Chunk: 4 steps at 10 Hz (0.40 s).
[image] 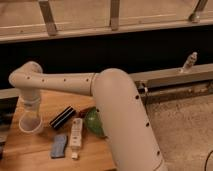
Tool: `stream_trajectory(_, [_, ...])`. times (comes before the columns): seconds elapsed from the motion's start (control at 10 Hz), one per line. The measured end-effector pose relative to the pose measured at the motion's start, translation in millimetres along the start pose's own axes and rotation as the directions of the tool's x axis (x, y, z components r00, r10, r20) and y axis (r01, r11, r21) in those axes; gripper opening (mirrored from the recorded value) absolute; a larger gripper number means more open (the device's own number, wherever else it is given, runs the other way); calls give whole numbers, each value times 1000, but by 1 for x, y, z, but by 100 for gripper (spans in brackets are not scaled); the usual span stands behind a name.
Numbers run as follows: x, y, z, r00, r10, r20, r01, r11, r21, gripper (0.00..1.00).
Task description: Pick up the ceramic cup
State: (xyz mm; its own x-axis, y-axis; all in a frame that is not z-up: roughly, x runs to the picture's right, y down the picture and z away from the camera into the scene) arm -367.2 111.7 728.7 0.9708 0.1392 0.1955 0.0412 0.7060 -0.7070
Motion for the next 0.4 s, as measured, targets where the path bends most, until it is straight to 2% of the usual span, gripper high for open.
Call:
stream_trajectory(0.1, [0, -12, -18, 1000, 7, 3, -7, 999, 41, 0])
stream_trajectory(0.2, [4, -34, -44, 1000, 27, 12, -29, 994, 104, 0])
stream_trajectory(0.3, [8, -50, -63, 999, 45, 18, -47, 987, 152, 0])
stream_trajectory(0.4, [12, -60, -77, 998, 64, 25, -68, 980, 185, 0])
